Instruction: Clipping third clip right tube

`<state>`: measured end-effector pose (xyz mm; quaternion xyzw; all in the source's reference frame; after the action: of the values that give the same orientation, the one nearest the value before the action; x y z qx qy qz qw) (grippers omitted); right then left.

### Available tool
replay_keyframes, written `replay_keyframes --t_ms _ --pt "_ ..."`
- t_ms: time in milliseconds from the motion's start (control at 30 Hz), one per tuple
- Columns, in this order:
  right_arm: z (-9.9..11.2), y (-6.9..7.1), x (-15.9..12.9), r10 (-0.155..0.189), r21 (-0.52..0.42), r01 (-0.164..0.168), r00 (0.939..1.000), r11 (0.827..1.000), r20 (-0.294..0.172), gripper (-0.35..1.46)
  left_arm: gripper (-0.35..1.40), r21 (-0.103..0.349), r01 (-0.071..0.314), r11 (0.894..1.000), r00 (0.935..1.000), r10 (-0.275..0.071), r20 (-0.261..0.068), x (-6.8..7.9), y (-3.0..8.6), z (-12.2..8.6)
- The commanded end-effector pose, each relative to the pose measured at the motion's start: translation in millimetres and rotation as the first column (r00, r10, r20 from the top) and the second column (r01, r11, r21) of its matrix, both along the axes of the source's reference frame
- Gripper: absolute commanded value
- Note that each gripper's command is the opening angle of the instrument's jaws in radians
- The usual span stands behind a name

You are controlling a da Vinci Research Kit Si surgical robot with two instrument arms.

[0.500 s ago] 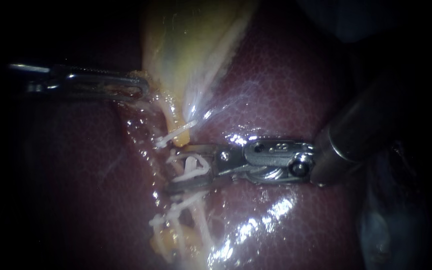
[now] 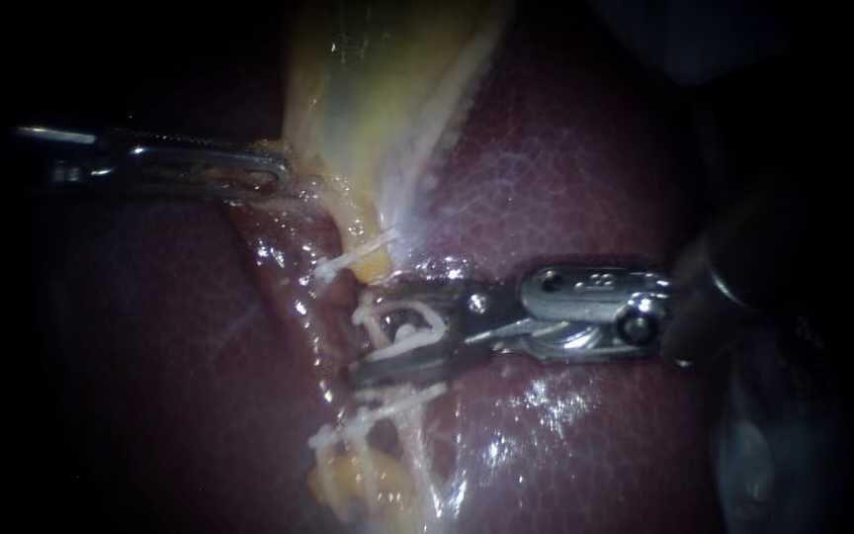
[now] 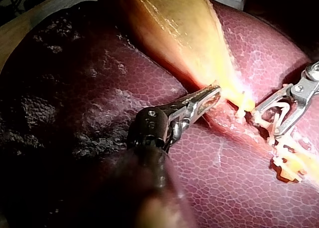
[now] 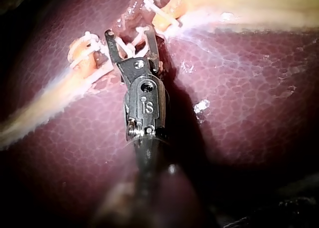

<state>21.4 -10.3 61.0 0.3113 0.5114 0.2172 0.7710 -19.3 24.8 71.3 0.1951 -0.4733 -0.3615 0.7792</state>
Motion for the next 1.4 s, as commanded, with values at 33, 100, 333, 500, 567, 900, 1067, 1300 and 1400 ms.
replay_keyframes --t_ms 33,100,333,500,567,900,1067,1300,1400 --pt "-0.6 0.1 -0.5 0.001 0.002 -0.001 1.0000 1.000 0.000 0.49 -0.35 0.000 0.000 1.000 1.0000 0.000 0.000 0.0 0.0 -0.1" --pt "-1.5 0.3 -1.2 0.000 0.005 0.000 1.0000 1.000 -0.001 0.49 -0.35 0.000 -0.001 1.000 1.0000 0.001 0.001 0.1 0.0 -0.1" --pt "-3.4 1.2 -4.1 0.012 0.021 -0.012 0.9999 1.000 0.005 0.48 -0.35 0.000 0.001 1.000 1.0000 -0.001 -0.001 0.2 0.2 -0.3" --pt "-2.5 1.8 -5.3 0.024 0.054 -0.025 0.9996 0.998 0.017 0.48 -0.35 0.001 0.001 1.000 1.0000 -0.001 -0.001 0.2 0.1 -0.3" --pt "-1.8 2.0 -5.6 0.030 0.069 -0.031 0.9993 0.997 0.022 0.48 -0.35 0.001 0.001 1.000 1.0000 -0.001 -0.001 0.3 0.1 -0.4" --pt "3.0 2.4 -7.0 0.064 0.166 -0.073 0.9961 0.983 0.062 0.48 -0.35 0.001 0.001 1.000 1.0000 -0.001 -0.001 0.3 0.1 -0.4" --pt "6.3 2.0 -6.8 0.059 0.214 -0.076 0.9946 0.974 0.085 0.48 -0.35 0.001 0.001 1.000 1.0000 -0.001 -0.001 0.3 0.1 -0.4" --pt "8.5 1.9 -4.9 0.038 0.283 -0.060 0.9958 0.957 0.083 0.48 -0.35 0.001 0.001 1.000 1.0000 -0.001 -0.001 0.3 0.1 -0.4" --pt "9.2 1.5 -3.7 0.035 0.300 -0.055 0.9968 0.952 0.072 0.48 -0.35 0.001 0.001 1.000 1.0000 -0.001 -0.001 0.3 0.1 -0.4"
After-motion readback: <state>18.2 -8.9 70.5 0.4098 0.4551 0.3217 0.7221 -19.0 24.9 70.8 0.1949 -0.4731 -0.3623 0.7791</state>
